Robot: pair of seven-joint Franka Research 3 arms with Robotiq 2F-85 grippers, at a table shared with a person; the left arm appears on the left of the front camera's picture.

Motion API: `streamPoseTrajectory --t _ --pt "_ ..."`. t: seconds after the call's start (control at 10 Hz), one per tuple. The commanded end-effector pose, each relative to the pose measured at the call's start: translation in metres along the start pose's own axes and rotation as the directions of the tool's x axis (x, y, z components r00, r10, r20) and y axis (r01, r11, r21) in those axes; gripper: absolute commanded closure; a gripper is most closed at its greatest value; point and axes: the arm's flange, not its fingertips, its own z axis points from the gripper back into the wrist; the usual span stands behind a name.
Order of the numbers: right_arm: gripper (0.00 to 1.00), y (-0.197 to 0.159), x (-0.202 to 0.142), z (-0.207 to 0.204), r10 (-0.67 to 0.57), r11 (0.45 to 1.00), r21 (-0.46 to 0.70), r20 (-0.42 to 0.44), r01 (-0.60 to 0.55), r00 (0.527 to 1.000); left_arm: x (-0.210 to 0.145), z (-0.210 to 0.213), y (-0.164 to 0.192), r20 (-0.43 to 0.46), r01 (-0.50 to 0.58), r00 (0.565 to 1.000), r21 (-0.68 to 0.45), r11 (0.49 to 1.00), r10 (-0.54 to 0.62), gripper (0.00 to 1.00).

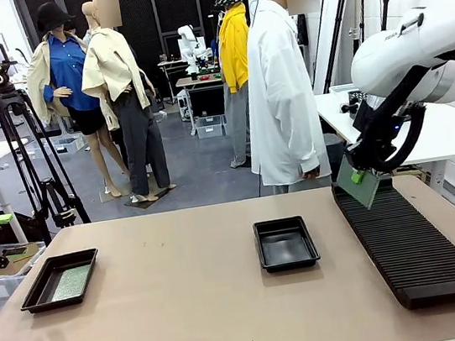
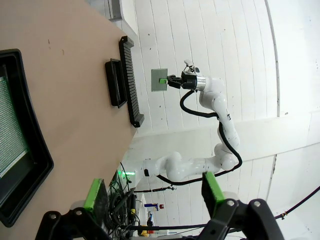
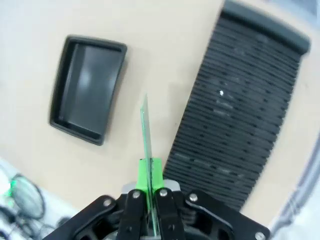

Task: Inspect and transfer BCBs to ESD trays.
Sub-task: Pick up the Blank PCB from the PCB Rack and place it in the right ESD tray.

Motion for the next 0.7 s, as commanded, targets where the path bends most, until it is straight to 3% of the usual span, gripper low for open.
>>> streamPoseTrajectory --t 0.0,0.3,0.6 --pt "1.0 0.013 0.003 0.003 -0.212 0.974 0.07 -0.064 0.217 0.975 0.0 0.001 -0.002 0.001 0.004 1.0 0.0 1.0 -0.004 0.0" --pt "1.0 0.026 0.007 -0.005 -0.362 0.916 0.167 -0.039 0.364 0.931 0.0 0.001 -0.002 0.001 0.004 1.0 0.0 1.0 -0.004 0.0" --pt "1.0 0.038 0.007 -0.028 -0.405 0.885 0.24 -0.031 0.4 0.914 0.0 0.001 -0.002 0.001 0.004 1.0 0.0 1.0 -0.004 0.0"
